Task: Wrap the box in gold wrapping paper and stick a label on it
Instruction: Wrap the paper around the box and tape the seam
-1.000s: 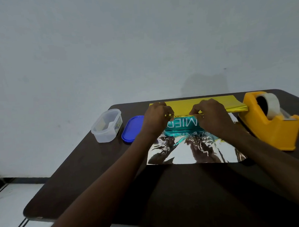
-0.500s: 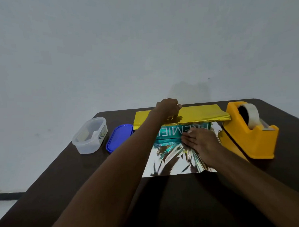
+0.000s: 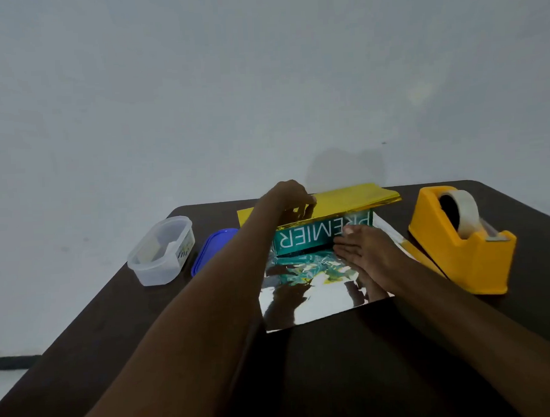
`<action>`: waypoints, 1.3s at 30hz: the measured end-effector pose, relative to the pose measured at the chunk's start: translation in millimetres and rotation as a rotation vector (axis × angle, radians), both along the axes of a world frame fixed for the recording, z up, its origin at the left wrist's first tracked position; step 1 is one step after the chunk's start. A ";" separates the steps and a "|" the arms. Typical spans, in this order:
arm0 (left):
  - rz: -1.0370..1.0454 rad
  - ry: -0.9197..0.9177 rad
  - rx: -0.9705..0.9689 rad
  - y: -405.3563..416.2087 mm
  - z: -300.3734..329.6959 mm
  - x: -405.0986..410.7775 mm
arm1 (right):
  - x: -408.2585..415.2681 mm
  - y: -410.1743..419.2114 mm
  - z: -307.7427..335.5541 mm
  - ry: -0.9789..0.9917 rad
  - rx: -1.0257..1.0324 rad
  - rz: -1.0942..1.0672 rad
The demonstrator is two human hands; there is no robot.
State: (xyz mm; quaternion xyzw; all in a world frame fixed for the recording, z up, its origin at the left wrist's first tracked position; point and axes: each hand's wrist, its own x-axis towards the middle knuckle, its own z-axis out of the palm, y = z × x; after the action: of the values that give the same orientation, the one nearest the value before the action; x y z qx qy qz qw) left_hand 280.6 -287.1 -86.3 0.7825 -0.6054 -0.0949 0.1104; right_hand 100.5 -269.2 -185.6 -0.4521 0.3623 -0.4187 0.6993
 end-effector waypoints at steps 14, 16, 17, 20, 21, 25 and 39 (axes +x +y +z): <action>0.161 0.102 -0.078 49.6 0.2 38.4 | 16.6 -59.8 57.6 0.500 -0.222 0.273; 0.171 0.297 -0.066 61.0 2.7 36.6 | 15.1 -67.5 65.0 0.618 -0.242 0.350; 0.164 0.333 -0.042 67.7 5.6 34.4 | 14.3 -71.7 69.1 0.674 -0.243 0.402; 0.124 0.200 0.033 79.2 16.2 29.9 | 11.8 -79.1 81.3 0.790 -0.237 0.532; 0.117 0.114 0.009 80.0 19.3 29.5 | 11.1 -79.6 84.6 0.813 -0.237 0.556; 0.021 -0.105 -0.185 72.9 24.9 22.4 | 5.7 -74.5 94.7 0.887 -0.270 0.687; -0.076 0.184 -0.091 76.2 -23.0 19.7 | 6.9 -57.3 95.2 1.152 -0.456 0.669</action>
State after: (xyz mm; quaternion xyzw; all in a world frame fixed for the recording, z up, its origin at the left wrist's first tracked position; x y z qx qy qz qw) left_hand 300.3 -211.0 -109.2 0.7411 -0.6257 -0.1430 0.1971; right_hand 107.4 -326.6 -90.3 -0.8244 0.4195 0.0594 0.3752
